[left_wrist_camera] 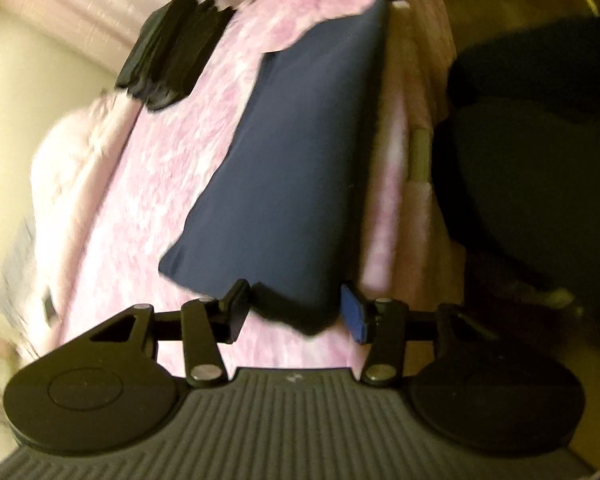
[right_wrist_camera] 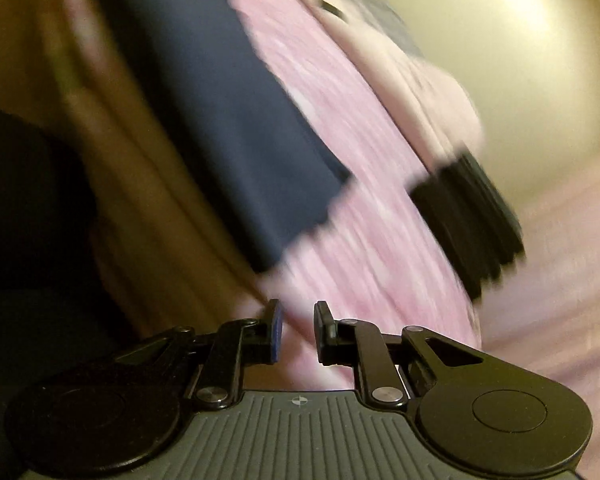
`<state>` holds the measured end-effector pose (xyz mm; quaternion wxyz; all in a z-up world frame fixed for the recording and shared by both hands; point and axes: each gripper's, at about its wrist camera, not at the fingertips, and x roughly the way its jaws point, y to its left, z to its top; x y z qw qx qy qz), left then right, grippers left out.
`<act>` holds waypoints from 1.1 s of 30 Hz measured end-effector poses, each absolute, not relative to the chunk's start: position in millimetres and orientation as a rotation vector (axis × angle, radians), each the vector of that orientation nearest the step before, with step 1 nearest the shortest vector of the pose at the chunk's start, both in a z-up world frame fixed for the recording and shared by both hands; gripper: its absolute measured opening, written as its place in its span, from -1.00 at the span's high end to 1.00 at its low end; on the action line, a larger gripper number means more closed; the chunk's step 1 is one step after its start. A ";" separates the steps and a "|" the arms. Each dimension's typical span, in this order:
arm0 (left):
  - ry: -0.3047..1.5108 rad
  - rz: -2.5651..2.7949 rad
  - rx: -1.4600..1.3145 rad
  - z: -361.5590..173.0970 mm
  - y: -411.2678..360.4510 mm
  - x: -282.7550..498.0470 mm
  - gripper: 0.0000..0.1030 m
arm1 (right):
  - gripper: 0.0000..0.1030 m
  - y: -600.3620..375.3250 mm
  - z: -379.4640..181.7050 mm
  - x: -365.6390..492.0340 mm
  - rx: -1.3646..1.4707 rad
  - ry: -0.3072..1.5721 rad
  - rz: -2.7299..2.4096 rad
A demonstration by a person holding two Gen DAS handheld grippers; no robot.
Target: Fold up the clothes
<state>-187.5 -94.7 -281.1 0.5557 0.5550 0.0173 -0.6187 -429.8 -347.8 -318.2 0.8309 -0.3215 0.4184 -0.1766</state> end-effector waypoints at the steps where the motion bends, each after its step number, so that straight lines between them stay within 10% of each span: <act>1: 0.073 -1.456 1.293 -273.9 -92.2 -182.4 0.11 | 0.72 -355.1 -313.0 -437.4 -0.631 0.876 -0.409; 4: 0.149 -1.443 1.227 -249.3 -95.2 -167.4 0.11 | 0.71 -376.6 -298.2 -449.3 -0.461 0.835 -0.480; 8: 0.228 -1.426 1.122 -218.2 -109.9 -150.1 0.08 | -0.28 -400.3 -278.7 -443.7 -0.224 0.761 -0.453; 31: 0.881 -1.295 0.534 -271.5 -245.1 10.1 0.20 | -0.25 -500.2 -261.4 -290.9 0.224 0.695 -0.187; 33: 0.905 -1.312 0.504 -273.5 -244.6 13.8 0.30 | 0.18 -505.8 -268.5 -277.7 0.230 0.718 -0.181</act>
